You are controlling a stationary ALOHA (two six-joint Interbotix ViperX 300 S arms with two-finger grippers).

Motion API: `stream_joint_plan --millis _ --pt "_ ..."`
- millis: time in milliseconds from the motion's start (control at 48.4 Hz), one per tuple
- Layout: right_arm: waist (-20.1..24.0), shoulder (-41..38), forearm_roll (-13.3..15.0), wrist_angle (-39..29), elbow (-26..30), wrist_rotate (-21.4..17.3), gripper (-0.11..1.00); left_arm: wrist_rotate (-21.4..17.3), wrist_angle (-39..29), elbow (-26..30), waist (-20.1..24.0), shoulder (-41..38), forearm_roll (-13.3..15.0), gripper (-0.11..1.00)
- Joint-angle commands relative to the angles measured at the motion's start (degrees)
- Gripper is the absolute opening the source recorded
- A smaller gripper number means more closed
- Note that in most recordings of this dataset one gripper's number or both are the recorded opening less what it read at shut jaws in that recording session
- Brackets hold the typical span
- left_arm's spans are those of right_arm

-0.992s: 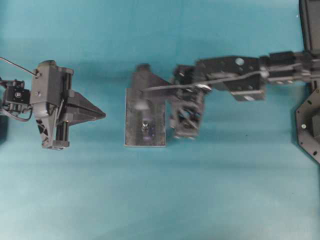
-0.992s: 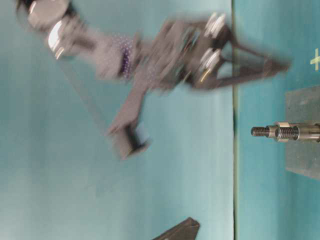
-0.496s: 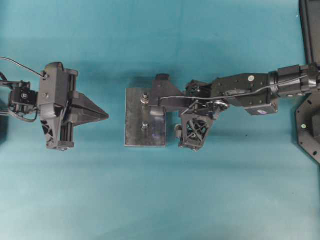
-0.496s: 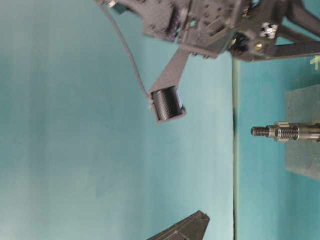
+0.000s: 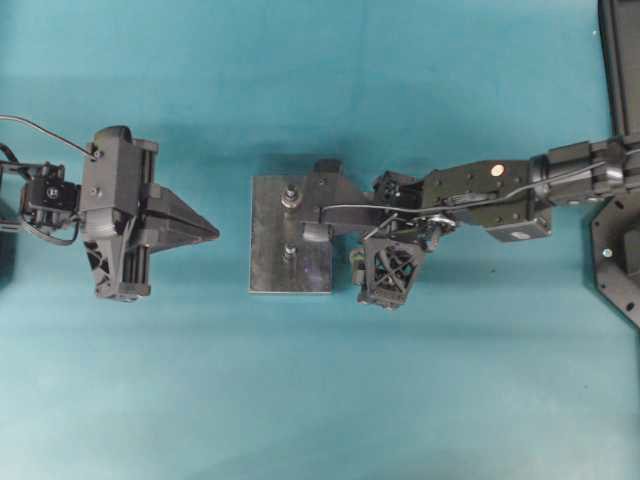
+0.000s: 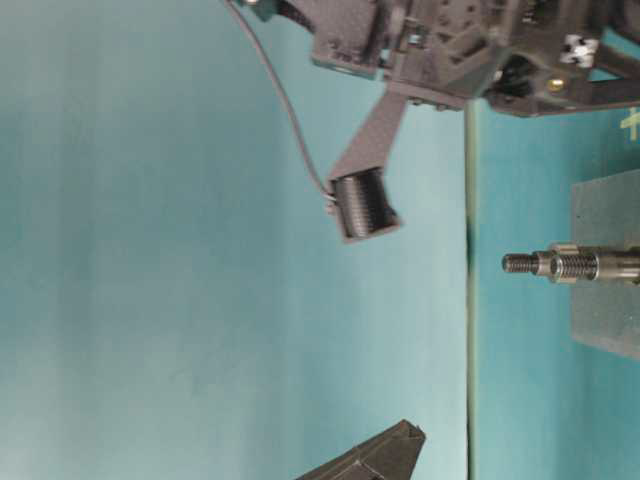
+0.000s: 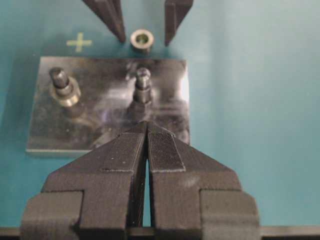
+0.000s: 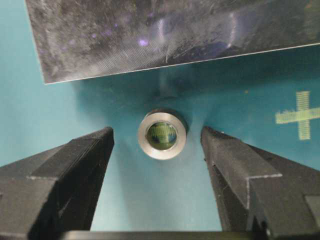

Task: Insert the washer onto the shaft.

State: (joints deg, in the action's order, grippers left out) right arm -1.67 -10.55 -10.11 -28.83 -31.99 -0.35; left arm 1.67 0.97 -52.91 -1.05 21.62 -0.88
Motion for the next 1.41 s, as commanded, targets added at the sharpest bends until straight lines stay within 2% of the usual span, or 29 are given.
stream_joint_plan --millis 0,227,434,723,951,1054,1240,1385 --pt "0.3 0.4 0.1 0.8 1.1 -0.5 0.75 0.0 0.3 1.2 -0.1 0.4 -0.1 0.00" --pt "0.3 0.0 0.2 0.9 1.1 -0.6 0.72 0.1 0.4 1.3 -0.1 0.1 -0.1 0.00" --pt "0.3 0.0 0.2 0.9 1.1 -0.5 0.63 0.1 0.5 1.4 -0.1 -0.1 -0.2 0.00" --pt "0.3 -0.1 0.7 0.5 1.1 -0.5 0.35 0.1 0.7 1.5 -0.1 -0.4 -0.2 0.00" --pt "0.5 1.7 1.7 -1.0 2.4 -0.5 0.35 0.1 0.7 1.7 -0.1 -0.4 -0.1 0.00" --pt "0.8 4.0 2.9 -5.4 4.8 -0.4 0.35 0.1 0.7 1.8 -0.1 -0.4 -0.2 0.00" --pt "1.4 6.3 7.3 -14.8 11.1 -0.1 0.35 0.1 0.7 1.8 -0.1 -0.4 -0.2 0.00" --pt "2.1 5.8 8.7 -17.7 15.7 0.8 0.35 0.1 0.7 1.8 -0.1 -0.4 -0.2 0.00"
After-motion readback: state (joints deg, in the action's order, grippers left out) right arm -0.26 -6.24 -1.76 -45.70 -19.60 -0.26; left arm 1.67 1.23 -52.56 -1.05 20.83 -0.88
